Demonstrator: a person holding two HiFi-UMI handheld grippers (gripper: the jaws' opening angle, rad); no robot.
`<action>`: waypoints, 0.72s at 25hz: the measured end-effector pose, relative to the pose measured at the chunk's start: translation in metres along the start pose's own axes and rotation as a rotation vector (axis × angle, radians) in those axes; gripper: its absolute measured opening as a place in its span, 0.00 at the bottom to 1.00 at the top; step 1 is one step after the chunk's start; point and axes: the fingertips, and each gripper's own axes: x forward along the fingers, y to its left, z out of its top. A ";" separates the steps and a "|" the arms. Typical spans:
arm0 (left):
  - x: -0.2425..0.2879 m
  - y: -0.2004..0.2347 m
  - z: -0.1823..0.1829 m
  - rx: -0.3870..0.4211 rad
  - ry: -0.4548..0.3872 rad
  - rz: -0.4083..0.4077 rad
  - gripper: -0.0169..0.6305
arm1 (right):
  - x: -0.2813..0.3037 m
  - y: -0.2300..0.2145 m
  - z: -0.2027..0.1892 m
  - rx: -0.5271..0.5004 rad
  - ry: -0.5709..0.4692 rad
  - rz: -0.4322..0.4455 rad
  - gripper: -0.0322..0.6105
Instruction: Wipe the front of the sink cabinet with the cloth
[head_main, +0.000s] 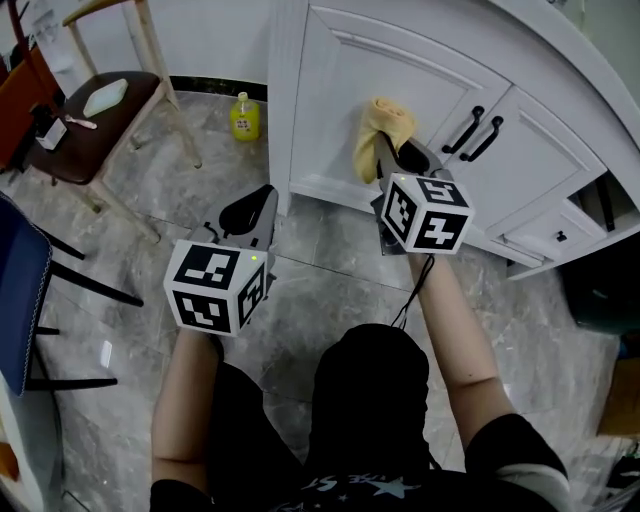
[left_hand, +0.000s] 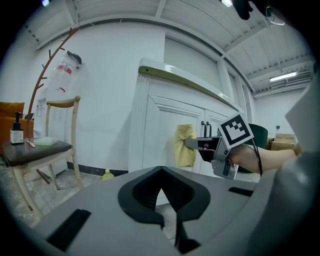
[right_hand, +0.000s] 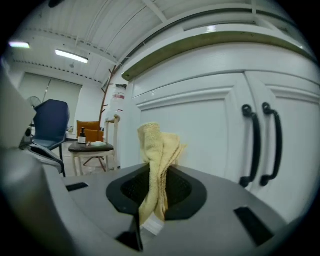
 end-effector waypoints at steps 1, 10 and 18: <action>-0.003 0.004 -0.003 -0.001 0.006 0.010 0.05 | 0.007 0.014 -0.005 0.001 0.006 0.049 0.16; -0.034 0.049 -0.024 -0.030 0.033 0.121 0.05 | 0.070 0.092 -0.042 -0.029 0.047 0.255 0.16; -0.042 0.068 -0.039 -0.039 0.060 0.155 0.05 | 0.083 0.070 -0.047 -0.060 0.014 0.169 0.16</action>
